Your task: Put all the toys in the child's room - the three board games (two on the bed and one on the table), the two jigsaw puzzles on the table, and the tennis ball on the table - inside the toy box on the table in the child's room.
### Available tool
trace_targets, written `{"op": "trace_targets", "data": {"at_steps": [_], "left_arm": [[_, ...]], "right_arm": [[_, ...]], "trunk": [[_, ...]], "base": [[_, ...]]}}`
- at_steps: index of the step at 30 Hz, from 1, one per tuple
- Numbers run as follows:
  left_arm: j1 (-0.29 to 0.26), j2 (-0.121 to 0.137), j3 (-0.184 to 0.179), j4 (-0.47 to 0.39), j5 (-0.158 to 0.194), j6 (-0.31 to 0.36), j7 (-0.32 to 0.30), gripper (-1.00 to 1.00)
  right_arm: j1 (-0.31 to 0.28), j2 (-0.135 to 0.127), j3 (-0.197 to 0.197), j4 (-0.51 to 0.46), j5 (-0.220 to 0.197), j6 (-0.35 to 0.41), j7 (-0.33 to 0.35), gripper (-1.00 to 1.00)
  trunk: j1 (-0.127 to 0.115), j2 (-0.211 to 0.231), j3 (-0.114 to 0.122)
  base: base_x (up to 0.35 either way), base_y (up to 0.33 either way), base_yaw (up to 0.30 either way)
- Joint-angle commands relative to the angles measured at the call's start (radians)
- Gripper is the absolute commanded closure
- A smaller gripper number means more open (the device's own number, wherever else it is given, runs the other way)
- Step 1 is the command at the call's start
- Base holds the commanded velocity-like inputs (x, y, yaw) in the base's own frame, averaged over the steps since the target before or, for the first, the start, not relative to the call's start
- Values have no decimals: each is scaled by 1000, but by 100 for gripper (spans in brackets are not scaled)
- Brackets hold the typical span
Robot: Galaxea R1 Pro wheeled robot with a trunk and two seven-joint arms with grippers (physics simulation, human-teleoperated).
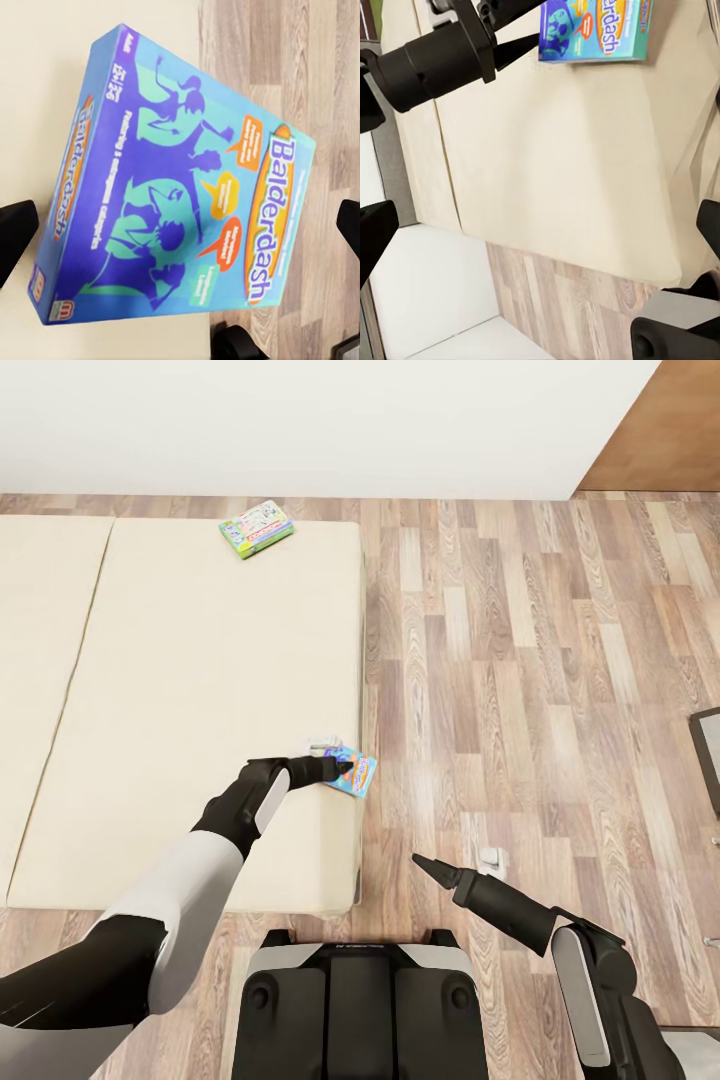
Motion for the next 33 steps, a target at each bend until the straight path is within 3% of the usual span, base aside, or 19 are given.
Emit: {"op": "trace_targets", "data": {"at_steps": [1, 10, 17, 33], "left_arm": [[0, 1, -2, -1, 10, 3, 3, -100], [1, 2, -2, -1, 8, -12, 18, -100], [1, 5, -2, -3, 10, -13, 88, -100], [4, 12, -1, -14, 10, -9, 99, -100]], "right_arm": [[0, 1, -2, 0, 0, 5, 4, -100], [-1, 1, -3, -1, 0, 5, 4, -100], [0, 1, -1, -1, 0, 5, 5, -100], [0, 1, 3, -1, 0, 5, 5, -100]], "trunk": [[0, -1, -1], [0, -1, -1], [0, -1, -1], [0, -1, -1]], "base": [[0, 0, 0], [0, 0, 0], [0, 0, 0], [0, 0, 0]]}}
